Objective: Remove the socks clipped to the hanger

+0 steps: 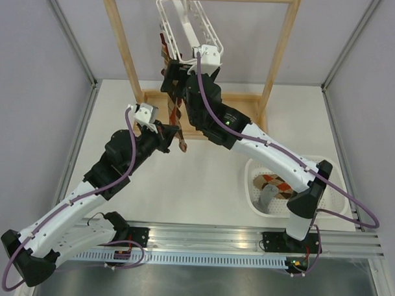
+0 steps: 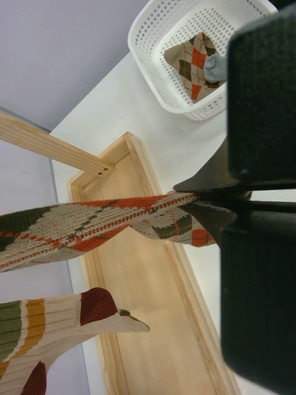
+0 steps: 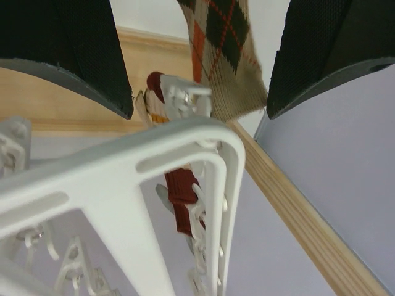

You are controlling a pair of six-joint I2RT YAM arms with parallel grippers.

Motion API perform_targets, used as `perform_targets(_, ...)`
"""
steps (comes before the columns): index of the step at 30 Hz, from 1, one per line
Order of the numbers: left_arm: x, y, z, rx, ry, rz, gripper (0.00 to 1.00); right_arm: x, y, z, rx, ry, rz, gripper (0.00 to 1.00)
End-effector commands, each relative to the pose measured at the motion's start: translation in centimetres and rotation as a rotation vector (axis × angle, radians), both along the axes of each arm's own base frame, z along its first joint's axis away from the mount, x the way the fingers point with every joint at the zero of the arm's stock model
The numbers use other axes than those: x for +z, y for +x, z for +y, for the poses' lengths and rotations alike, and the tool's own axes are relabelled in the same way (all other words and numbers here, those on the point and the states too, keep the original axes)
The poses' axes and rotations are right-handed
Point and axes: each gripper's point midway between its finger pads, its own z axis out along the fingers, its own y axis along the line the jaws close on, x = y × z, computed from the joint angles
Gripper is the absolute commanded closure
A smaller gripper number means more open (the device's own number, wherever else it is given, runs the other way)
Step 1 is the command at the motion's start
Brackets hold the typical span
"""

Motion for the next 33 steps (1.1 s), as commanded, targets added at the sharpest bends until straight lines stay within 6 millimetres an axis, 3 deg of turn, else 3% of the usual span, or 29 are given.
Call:
perform_targets(1,0.5,-0.3,-0.6,-0.035,-0.001,-0.016,0.98,1.3,-1.9,-2.5,-0.021,0.009,-0.007,0.08)
perform_targets(5,0.3,-0.2,-0.8,-0.041,0.003,-0.013,0.98,0.5,-3.9,-5.1,-0.033,-0.005,0.005,0.08)
perform_targets(9,0.1,-0.2,-1.0,-0.049,0.007,-0.005,0.98,-0.2,-5.3,-5.1,-0.006,-0.002,0.016,0.09)
perform_targets(13,0.0,-0.1,-1.0,-0.047,0.01,-0.003,0.98,-1.1,-6.5,-3.0,0.065,0.028,0.027,0.09)
perform_targets(21,0.1,0.0,-0.8,-0.034,0.009,-0.01,0.98,-0.5,-6.9,1.6,0.184,0.124,0.017,0.09)
perform_targets(25,0.1,0.0,-0.7,-0.03,0.012,-0.01,0.98,0.5,-6.8,2.7,0.205,0.158,0.005,0.09)
perform_targets(33,0.1,0.0,-0.7,-0.034,0.011,-0.011,0.98,0.2,-5.5,4.0,0.174,0.131,-0.004,0.09)
